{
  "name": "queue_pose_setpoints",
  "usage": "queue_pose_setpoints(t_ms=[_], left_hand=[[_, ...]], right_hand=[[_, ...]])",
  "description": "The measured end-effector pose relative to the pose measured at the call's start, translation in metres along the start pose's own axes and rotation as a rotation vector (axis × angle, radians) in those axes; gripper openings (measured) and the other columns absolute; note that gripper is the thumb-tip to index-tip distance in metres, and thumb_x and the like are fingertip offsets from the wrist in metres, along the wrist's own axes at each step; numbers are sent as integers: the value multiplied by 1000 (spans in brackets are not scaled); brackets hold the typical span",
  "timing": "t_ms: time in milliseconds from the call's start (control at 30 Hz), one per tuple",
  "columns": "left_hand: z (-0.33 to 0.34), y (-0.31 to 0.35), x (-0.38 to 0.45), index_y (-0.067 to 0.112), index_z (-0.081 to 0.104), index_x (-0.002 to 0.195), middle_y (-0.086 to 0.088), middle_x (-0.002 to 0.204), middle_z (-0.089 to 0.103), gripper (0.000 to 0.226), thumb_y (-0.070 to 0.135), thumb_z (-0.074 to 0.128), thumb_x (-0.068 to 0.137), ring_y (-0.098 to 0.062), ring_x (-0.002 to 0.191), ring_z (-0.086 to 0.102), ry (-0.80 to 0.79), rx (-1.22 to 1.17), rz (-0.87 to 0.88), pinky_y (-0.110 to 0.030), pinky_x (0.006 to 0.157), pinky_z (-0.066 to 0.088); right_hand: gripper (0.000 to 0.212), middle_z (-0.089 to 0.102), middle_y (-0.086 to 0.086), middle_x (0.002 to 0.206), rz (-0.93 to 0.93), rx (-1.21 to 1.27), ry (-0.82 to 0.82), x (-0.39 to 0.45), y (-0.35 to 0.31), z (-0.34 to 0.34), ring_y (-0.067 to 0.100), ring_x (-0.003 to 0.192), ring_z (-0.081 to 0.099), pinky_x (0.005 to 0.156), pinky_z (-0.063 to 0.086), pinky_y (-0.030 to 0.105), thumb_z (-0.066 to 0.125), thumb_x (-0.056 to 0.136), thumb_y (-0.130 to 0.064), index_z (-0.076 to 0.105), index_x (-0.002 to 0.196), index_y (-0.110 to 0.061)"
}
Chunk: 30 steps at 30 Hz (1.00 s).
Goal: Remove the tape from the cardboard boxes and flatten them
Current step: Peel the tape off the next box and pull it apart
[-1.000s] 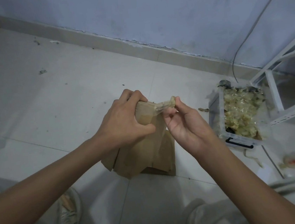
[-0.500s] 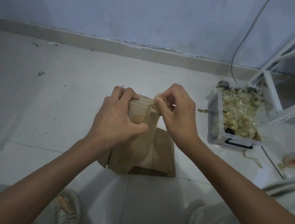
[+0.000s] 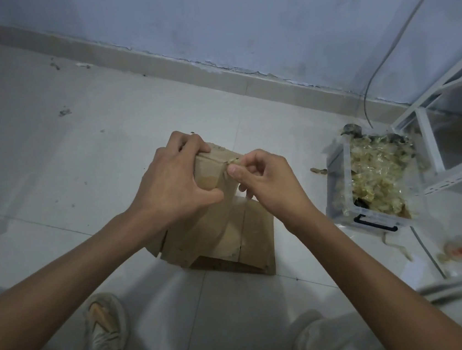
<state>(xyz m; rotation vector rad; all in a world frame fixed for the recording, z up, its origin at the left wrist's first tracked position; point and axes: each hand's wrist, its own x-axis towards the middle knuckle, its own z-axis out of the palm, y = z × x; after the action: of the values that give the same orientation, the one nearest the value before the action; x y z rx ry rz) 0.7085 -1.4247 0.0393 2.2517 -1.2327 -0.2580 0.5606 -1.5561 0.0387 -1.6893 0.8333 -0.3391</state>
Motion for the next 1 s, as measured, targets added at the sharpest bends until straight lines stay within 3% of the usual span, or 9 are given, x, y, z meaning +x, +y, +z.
queue_pose_setpoints(t_ms=[67, 133, 167, 333, 433, 533, 633, 867, 1000], left_hand=[[0, 1, -2, 33, 53, 120, 11, 129, 44, 71, 64, 60, 56, -23, 107, 52, 12, 63, 27, -42, 82, 54], [-1, 2, -4, 33, 52, 120, 10, 131, 44, 70, 63, 63, 58, -23, 106, 51, 19, 108, 48, -42, 82, 52], [-2, 2, -5, 34, 51, 120, 11, 131, 44, 69, 60, 65, 58, -23, 106, 51, 23, 101, 44, -41, 82, 52], [-1, 3, -6, 36, 51, 119, 15, 127, 43, 68, 56, 66, 56, -19, 104, 54, -3, 11, 20, -40, 79, 54], [0, 4, -6, 36, 50, 119, 16, 126, 43, 66, 55, 67, 58, -18, 102, 56, -18, -24, 5, -40, 80, 54], [3, 6, -3, 35, 50, 119, 14, 125, 43, 66, 57, 66, 58, -19, 99, 56, -21, 14, 21, -39, 76, 54], [7, 9, 7, 35, 50, 115, 12, 122, 45, 65, 60, 63, 57, -22, 97, 57, -24, 30, 23, -39, 74, 55], [41, 71, 50, 35, 50, 113, 11, 118, 47, 72, 74, 48, 53, -24, 94, 54, -128, 94, 122, -35, 69, 46], [81, 126, 84, 33, 48, 116, 7, 115, 47, 67, 66, 67, 61, -25, 94, 54, -254, 214, 199, -35, 69, 46]], right_hand=[[21, 69, 12, 86, -57, -216, 8, -1, 1, -2, 18, 72, 64, 64, 53, 38, 72, 99, -32, 66, 97, -12], [21, 59, 2, 87, -261, -748, 132, -1, 5, -9, 23, 73, 58, 64, 46, 40, 62, 104, -32, 53, 96, -15], [20, 55, -1, 87, -345, -842, 211, -2, 5, -11, 22, 72, 55, 63, 43, 39, 59, 105, -31, 48, 95, -18], [22, 59, -1, 61, -228, -261, 228, -1, -3, -14, 8, 57, 54, 56, 45, 25, 70, 99, -42, 64, 92, -22], [20, 68, -3, 71, -240, -287, 153, -3, 4, -10, 13, 68, 65, 70, 56, 39, 64, 102, -43, 72, 113, -28], [30, 74, -17, 102, -287, -298, 108, -8, 11, -5, 2, 87, 67, 85, 56, 29, 56, 108, -33, 68, 135, -30], [36, 70, -19, 99, -278, -233, 37, -15, 11, -2, 2, 86, 66, 85, 55, 25, 50, 111, -33, 61, 145, -31], [13, 74, 7, 73, -76, -93, 179, -8, 12, -74, 20, 59, 69, 54, 53, 31, 67, 103, -26, 72, 112, -18], [20, 71, 15, 69, 77, -225, 287, 13, 37, -164, 15, 48, 61, 50, 53, 32, 59, 104, -14, 70, 92, -2]])
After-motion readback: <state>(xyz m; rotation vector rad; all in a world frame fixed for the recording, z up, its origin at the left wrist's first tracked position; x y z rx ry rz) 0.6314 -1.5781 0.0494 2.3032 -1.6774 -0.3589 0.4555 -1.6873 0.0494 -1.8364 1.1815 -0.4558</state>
